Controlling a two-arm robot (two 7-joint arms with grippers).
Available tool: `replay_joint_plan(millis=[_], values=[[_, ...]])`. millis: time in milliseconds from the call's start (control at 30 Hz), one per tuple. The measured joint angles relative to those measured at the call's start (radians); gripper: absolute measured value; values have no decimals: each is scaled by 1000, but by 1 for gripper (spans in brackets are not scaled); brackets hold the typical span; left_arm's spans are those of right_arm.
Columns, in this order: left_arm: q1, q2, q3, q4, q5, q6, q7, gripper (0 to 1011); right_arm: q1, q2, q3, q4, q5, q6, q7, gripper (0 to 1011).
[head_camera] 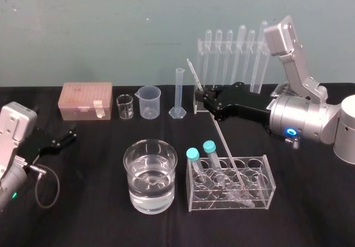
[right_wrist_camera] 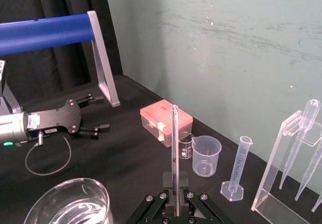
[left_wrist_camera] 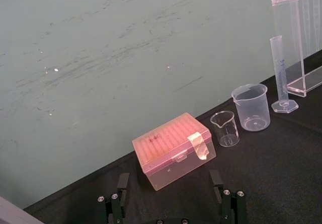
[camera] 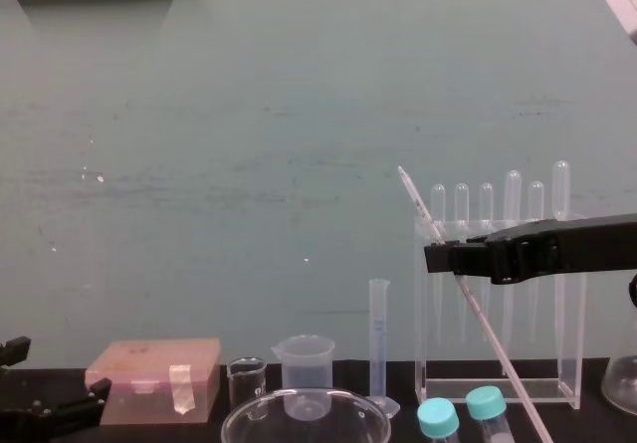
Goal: Hold the thermometer with one hand and immerse one end into the beaker, then reinsert it into the test tube rack.
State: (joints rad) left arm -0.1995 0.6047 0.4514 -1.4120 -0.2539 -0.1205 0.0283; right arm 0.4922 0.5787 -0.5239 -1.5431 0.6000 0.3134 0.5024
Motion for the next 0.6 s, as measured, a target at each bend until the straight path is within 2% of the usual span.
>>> replay_joint_plan(millis=[200,333,433,467,500,600], values=[[0,0,0,0,0,0,0,1008,-16,-4,16,-11,21,-26,0,57],[0,0,0,0,0,0,0,1008,-33,-5,39,-24,41,-74,0,57],[0,0,0,0,0,0,0,1008,-63,2,72,-48,54,-151,7,57],[0,0,0,0,0,0,0,1008,-63,2,72,-48,54,-151,7,57],[0,0,0,0,0,0,0,1008,-83,7,93,-61,65,-195,13,57],[0,0,0,0,0,0,0,1008,-111,9,124,-75,95,-239,25,57]])
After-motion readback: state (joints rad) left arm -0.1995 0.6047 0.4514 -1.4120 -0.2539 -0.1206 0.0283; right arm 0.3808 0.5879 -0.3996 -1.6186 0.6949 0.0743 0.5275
